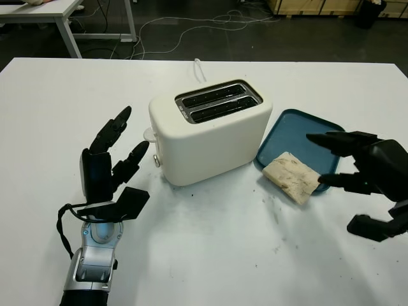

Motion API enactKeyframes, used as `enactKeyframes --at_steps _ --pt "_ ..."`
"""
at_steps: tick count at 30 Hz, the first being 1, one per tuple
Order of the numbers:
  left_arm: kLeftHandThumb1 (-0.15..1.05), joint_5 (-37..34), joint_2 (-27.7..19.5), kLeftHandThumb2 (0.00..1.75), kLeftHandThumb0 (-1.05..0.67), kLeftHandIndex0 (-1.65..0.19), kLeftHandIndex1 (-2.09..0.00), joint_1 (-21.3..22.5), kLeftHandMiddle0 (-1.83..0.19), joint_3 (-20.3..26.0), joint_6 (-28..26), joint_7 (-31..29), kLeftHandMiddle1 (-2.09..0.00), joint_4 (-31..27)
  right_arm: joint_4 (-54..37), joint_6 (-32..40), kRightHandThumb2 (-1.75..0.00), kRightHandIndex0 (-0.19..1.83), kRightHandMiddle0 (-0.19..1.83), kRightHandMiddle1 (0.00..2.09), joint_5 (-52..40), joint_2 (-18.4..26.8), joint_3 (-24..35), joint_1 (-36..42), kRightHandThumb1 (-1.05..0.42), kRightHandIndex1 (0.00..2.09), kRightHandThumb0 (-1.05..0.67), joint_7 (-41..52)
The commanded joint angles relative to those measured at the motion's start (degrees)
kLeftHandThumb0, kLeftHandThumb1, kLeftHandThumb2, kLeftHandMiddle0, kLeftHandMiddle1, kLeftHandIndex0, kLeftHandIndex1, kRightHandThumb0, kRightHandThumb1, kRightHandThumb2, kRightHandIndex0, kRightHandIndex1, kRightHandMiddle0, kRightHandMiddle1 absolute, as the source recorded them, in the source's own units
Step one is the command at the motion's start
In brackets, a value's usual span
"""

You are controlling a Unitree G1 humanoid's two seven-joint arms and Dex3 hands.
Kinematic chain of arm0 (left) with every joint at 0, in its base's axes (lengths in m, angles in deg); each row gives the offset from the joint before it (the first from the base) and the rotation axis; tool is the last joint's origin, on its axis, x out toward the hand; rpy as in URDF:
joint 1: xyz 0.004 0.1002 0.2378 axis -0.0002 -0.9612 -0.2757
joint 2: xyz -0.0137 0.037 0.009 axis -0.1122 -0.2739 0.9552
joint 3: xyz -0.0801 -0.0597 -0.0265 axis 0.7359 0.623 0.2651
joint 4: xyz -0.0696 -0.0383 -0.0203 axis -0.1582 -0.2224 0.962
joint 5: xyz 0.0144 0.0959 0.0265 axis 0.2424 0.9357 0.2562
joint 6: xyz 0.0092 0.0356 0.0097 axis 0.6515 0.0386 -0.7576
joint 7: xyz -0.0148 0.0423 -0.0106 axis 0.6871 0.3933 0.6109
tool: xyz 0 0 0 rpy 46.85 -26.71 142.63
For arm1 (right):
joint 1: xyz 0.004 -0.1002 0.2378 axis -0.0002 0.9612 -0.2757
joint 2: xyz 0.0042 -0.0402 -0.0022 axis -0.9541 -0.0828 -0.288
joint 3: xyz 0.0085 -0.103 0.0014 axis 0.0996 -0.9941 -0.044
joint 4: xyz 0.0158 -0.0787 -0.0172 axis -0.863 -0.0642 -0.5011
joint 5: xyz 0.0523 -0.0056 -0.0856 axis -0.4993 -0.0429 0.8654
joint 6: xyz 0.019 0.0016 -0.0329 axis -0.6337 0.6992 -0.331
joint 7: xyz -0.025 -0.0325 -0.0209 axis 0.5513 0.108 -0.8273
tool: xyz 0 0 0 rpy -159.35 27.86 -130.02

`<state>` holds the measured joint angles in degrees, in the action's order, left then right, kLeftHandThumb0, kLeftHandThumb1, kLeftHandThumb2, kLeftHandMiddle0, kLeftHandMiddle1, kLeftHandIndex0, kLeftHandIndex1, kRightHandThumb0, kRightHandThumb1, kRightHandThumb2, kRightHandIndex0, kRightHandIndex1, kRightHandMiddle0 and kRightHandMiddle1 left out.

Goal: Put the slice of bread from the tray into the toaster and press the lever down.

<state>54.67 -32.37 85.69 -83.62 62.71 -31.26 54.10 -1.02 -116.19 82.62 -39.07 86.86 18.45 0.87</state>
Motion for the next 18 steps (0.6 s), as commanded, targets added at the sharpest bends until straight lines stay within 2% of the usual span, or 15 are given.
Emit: enactKeyframes --at_steps 1,7,11,18 --pt "0.92 -0.45 0.31 0.23 -0.47 -0.59 0.0 0.2 -0.51 0.07 -0.66 -0.4 -0.43 -0.7 -2.45 -0.27 0.0 0.4 0.36 0.0 1.89 1.44 -0.45 1.33 -0.65 0.0 -0.5 0.51" --pt "0.92 -0.51 0.15 0.22 -0.48 -0.59 0.0 0.5 -0.52 0.22 -0.01 -0.09 -0.44 0.0 -7.11 1.08 0.0 0.27 0.31 0.0 5.17 3.38 0.08 3.63 -0.66 0.0 -0.55 2.72" --pt "0.92 0.02 0.09 0.22 -0.48 -0.6 -0.01 0.66 -0.51 0.09 0.11 0.2 -0.45 0.06 -5.9 0.75 -0.01 0.26 0.32 0.0 7.72 2.97 -0.91 3.83 -0.67 0.0 -0.63 0.78" --pt "0.92 -0.33 0.13 0.22 -0.48 -0.59 0.0 0.56 -0.5 0.22 0.25 0.16 -0.45 0.08 -1.12 0.73 0.0 0.23 0.3 0.01 12.85 2.75 -4.16 3.15 -0.69 0.01 -0.62 -3.33"
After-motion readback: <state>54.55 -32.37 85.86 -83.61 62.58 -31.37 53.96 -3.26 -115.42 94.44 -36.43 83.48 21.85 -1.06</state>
